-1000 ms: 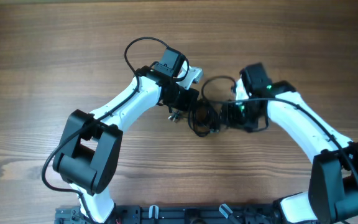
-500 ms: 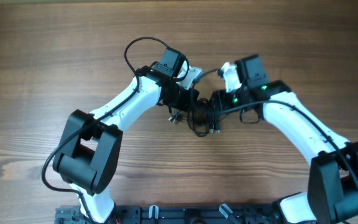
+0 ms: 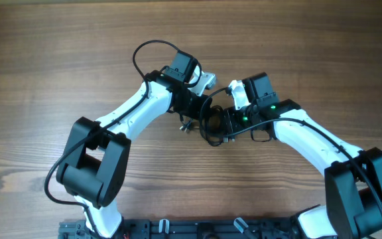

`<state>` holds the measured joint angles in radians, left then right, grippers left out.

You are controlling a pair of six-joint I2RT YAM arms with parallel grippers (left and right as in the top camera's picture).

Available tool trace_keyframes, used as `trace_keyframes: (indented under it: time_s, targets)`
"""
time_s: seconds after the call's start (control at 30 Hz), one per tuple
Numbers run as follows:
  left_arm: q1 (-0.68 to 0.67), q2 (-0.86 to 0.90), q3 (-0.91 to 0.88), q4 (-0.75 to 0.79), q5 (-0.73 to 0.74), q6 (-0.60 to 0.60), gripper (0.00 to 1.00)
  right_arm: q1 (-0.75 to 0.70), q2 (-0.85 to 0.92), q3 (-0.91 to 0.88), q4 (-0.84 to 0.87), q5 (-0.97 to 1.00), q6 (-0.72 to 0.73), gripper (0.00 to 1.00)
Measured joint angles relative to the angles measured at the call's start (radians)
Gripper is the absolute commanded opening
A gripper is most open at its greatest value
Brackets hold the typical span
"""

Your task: Untangle cables

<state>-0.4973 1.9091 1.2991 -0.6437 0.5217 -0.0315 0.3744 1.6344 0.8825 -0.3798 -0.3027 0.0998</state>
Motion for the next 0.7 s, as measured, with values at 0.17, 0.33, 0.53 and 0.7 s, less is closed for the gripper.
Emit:
trace_keyframes:
  time_s: [0.17,0.33,0.53,0.7]
  targets:
    - [0.0,0.0,0.0,0.0,0.0,0.0,0.04,0.0,0.0,0.0,-0.002,0.001,0.004,0.29]
    - [0.0,0.0,0.0,0.0,0.0,0.0,0.04,0.0,0.0,-0.003,-0.024,0.001,0.007,0.43]
    - [0.0,0.0,0.0,0.0,0.0,0.0,0.04,0.0,0.0,-0.026,-0.007,0.001,0.007,0.43]
    - [0.0,0.0,0.0,0.0,0.0,0.0,0.04,0.0,0.0,-0.045,0.005,0.011,0.011,0.17]
